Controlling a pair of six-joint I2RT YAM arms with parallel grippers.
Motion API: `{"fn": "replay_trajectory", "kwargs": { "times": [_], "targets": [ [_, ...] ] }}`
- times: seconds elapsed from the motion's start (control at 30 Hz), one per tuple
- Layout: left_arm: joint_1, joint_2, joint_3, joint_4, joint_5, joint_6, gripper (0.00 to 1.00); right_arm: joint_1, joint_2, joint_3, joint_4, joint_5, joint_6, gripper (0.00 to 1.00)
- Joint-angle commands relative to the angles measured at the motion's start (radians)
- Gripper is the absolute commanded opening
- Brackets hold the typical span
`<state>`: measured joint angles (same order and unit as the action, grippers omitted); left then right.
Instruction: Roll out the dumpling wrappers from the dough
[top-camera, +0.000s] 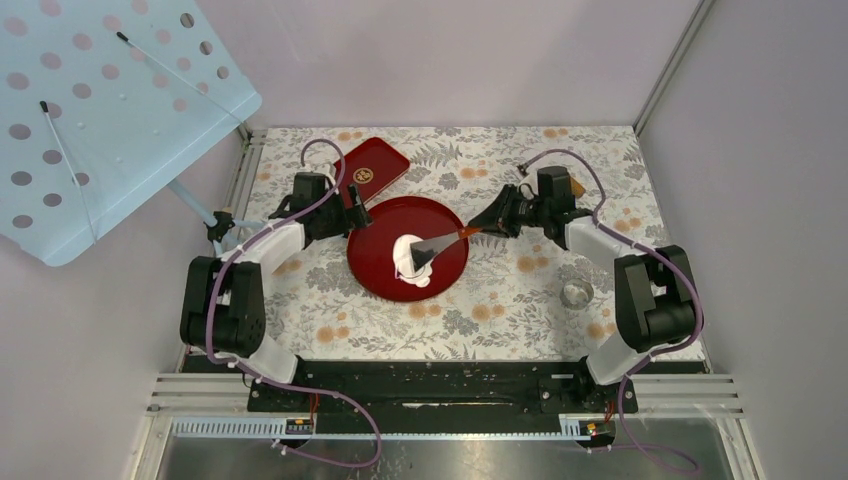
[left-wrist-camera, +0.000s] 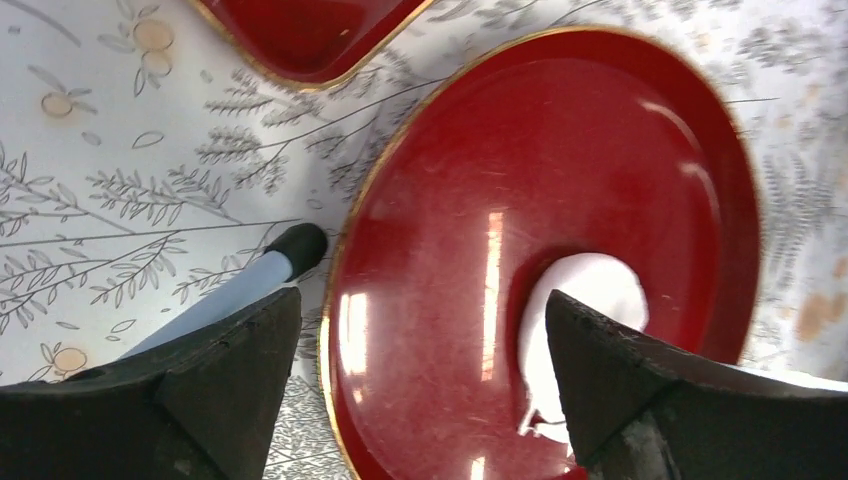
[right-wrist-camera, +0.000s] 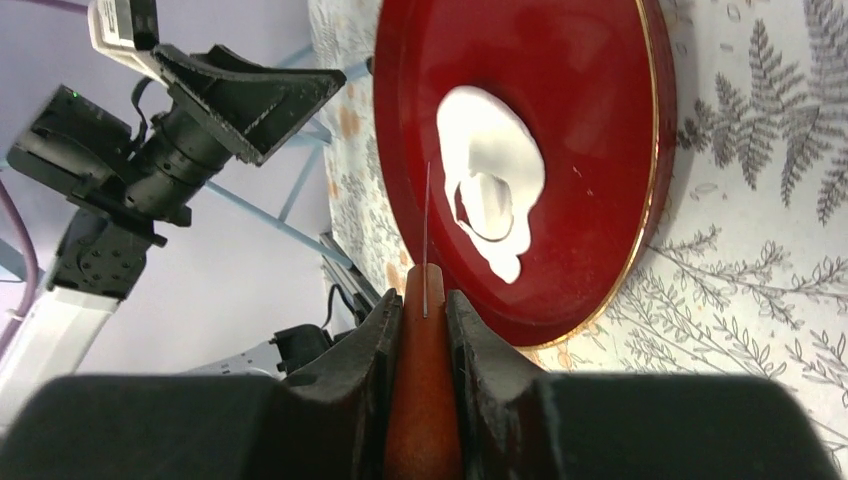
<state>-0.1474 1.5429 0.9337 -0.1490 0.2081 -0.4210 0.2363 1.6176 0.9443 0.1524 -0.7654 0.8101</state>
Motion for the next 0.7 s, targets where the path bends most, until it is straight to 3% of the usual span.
{"fn": "replay_trajectory", "kwargs": {
  "times": [0.0,0.17,0.67],
  "targets": [
    [0.001,0.059,0.012,-0.039,-0.095,0.040,0.88,0.038,-0.006,-0.017,-0.039,0.018,-0.038,0.00],
    [0.001,0.098,0.019,-0.042,-0.090,0.041,0.79,0.083,0.015,-0.027,-0.037,0.024,-0.030,0.00],
    [0.001,0.145,0.030,-0.056,-0.079,0.038,0.65,0.113,0.114,-0.003,0.066,-0.020,0.041,0.00]
  ]
}}
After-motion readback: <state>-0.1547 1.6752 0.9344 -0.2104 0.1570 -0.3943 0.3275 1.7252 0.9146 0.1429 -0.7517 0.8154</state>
